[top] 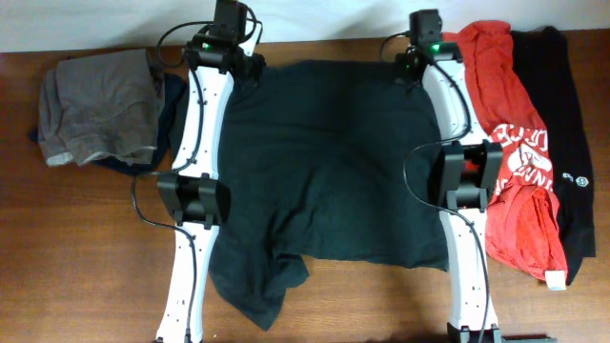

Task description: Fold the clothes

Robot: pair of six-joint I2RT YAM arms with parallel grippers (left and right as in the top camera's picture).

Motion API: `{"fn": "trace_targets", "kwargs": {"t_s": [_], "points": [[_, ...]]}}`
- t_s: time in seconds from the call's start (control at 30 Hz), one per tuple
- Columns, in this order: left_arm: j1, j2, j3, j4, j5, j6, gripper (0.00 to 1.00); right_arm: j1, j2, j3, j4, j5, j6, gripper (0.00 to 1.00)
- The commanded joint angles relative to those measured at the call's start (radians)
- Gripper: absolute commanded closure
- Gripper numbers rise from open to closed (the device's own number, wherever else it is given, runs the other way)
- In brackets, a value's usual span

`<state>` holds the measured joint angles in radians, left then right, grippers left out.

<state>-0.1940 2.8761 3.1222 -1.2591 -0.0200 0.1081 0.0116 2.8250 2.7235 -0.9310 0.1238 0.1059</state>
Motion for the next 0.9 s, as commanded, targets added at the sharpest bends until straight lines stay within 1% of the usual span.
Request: {"fn": "trace_targets", "kwargs": {"t_s": [0.0, 0.07, 0.1, 0.13, 0.37, 0.5, 0.67, 0.87], "points": [[0.014, -0.016, 0.015, -0.002, -0.014, -0.009, 1.00, -0.025, -0.104, -0.002, -0.018, 0.023, 0.003, 0.81], [0.019, -0.016, 0.015, -0.003, -0.014, -0.009, 1.00, -0.032, -0.119, -0.002, -0.029, 0.022, 0.003, 0.81], [0.020, -0.016, 0.015, -0.003, -0.014, -0.009, 0.99, -0.034, -0.124, -0.002, -0.035, 0.022, 0.003, 0.85], [0.021, -0.016, 0.015, -0.004, -0.014, -0.009, 1.00, -0.036, -0.126, -0.002, -0.040, 0.022, 0.003, 0.96], [0.022, -0.023, 0.015, -0.006, -0.024, -0.009, 0.99, -0.039, -0.135, 0.000, -0.074, 0.019, 0.003, 0.96], [0.033, -0.074, 0.015, -0.027, -0.029, -0.010, 0.99, -0.040, -0.164, 0.012, -0.111, 0.010, -0.005, 0.96], [0.046, -0.158, 0.015, -0.093, -0.028, -0.011, 0.99, -0.052, -0.233, 0.050, -0.214, -0.038, -0.016, 0.96], [0.047, -0.207, 0.015, -0.213, -0.029, -0.010, 0.99, -0.087, -0.341, 0.060, -0.408, -0.136, -0.017, 0.96]]}}
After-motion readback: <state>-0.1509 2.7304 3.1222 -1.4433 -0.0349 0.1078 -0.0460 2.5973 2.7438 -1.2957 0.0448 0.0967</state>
